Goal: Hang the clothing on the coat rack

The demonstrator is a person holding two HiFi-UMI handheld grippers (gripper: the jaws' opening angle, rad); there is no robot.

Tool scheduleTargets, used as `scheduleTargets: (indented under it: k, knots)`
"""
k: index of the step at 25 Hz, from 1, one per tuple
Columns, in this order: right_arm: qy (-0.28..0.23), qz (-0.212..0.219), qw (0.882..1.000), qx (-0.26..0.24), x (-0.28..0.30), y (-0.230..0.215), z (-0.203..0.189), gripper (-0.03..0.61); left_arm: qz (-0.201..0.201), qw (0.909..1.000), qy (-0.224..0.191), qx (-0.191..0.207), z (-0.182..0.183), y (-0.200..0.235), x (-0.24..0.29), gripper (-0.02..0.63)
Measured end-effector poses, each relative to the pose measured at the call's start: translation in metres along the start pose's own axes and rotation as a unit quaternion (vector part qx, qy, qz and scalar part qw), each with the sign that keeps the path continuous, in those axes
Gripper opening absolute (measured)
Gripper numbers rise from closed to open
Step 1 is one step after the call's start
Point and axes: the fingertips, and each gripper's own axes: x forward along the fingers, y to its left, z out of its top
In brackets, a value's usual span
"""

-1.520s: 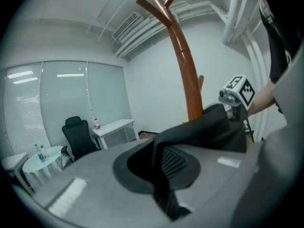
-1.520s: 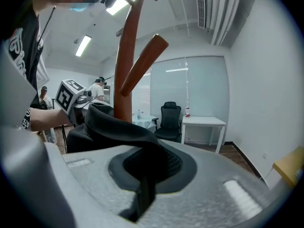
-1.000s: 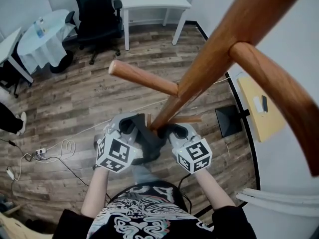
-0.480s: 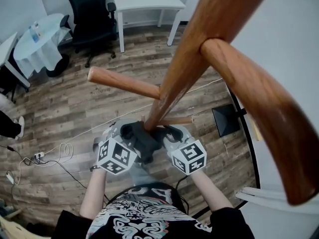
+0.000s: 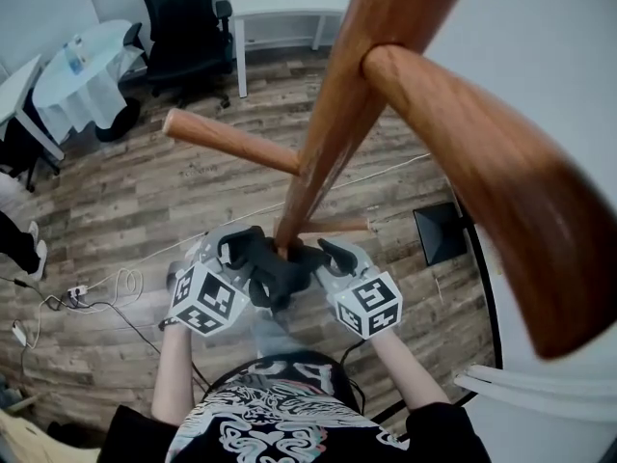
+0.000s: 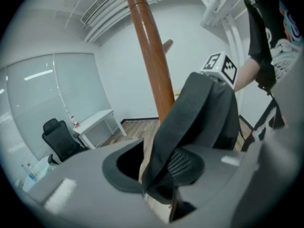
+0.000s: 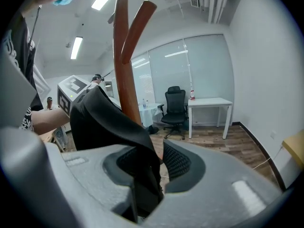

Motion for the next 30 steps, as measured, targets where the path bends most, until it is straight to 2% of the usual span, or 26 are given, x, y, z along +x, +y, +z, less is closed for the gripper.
scheduleTargets:
  k: [3,6,12,22,30]
  knots:
    - [0.000,-0.004,1.000,0.002,-0.008,0.000,-0.004,0.107,0.001,1.0000,0.007,-0.006,-0.009,-0.002,-0.011,0.077]
    - [-0.005,-0.010,1.000,0.004,-0.018,-0.002,-0.006,0.107,0.000,0.9993,0.015,-0.034,-0.023,-0.005,-0.018,0.077]
    - [-0.007,-0.025,1.000,0.000,-0.037,-0.001,-0.009,0.106,0.020,0.9970,0.038,-0.065,-0.051,-0.012,-0.038,0.077]
    - [-0.029,-0.053,0.998,-0.011,-0.087,0.010,-0.014,0.106,0.065,0.9955,0.026,-0.064,-0.037,-0.046,-0.071,0.075]
    - [-0.032,-0.043,0.999,-0.010,-0.116,0.037,-0.025,0.107,0.082,0.9942,0.022,-0.066,-0.033,-0.074,-0.104,0.075]
